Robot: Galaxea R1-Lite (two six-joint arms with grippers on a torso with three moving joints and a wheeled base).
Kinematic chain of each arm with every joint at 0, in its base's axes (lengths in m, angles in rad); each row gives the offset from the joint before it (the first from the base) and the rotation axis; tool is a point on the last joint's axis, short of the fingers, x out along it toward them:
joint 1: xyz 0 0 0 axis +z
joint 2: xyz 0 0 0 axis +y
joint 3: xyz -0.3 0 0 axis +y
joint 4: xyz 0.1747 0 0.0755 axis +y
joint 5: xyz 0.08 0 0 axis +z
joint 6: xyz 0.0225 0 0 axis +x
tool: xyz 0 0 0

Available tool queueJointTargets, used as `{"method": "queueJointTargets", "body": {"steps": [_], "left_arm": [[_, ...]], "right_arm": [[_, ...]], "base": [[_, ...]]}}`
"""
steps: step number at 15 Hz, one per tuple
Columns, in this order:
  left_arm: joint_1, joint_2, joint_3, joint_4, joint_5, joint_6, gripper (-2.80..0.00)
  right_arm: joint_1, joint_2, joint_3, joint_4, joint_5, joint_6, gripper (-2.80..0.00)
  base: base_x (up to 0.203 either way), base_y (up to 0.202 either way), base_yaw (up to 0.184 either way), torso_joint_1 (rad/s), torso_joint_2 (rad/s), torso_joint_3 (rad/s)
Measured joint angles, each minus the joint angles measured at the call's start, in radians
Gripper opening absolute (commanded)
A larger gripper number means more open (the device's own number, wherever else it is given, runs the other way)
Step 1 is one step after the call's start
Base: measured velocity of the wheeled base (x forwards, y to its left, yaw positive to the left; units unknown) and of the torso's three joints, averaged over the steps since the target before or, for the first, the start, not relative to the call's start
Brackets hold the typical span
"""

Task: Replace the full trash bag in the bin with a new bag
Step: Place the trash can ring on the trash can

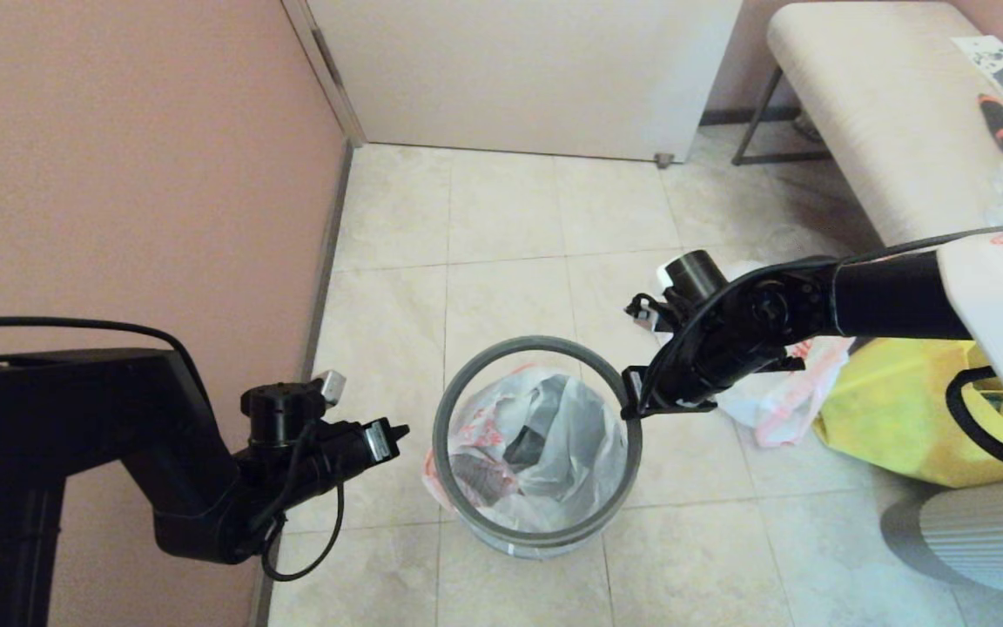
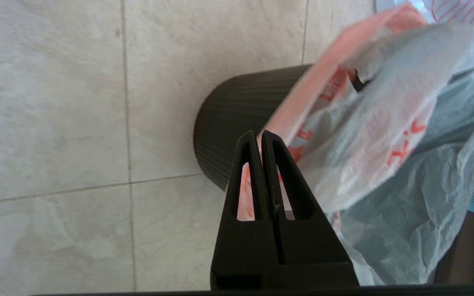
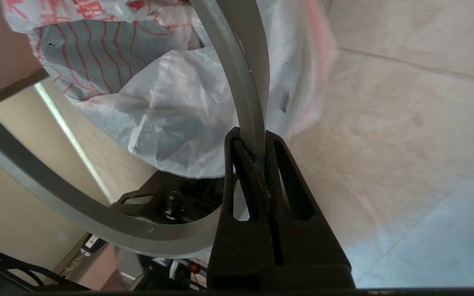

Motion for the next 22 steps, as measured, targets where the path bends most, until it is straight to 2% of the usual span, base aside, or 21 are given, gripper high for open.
{"method": "queueJointTargets", "body": {"steps": [3,11,15,19,22], "left_arm": [[-0.007,0.0,0.002,-0.002,0.002,0.0,-2.8],[-0.009,0.002,0.002,-0.002,0.002,0.0,-2.8],[-0.009,0.002,0.002,-0.002,0.003,0.0,-2.8],[-0.012,0.002,0.002,-0.002,0.002,0.001,-2.8],[-0.012,0.002,0.002,-0.002,0.002,0.0,-2.8]], "right_arm": [[0.006,0.069,-0.034,-0.002,0.02,-0.001,-2.8],[0.005,0.17,-0.091,-0.03,0.01,-0.002,-2.8],[0.006,0.2,-0.105,-0.033,-0.048,-0.003,-2.8],[0.019,0.216,-0.11,-0.057,-0.144,-0.016,-2.8],[0.045,0.207,-0.108,-0.058,-0.163,-0.023,-2.8]], "base": [[0.0,0.0,0.0,0.0,0.0,0.0],[0.0,0.0,0.0,0.0,0.0,0.0],[0.0,0.0,0.0,0.0,0.0,0.0],[0.0,0.0,0.0,0.0,0.0,0.0],[0.0,0.0,0.0,0.0,0.0,0.0]]}}
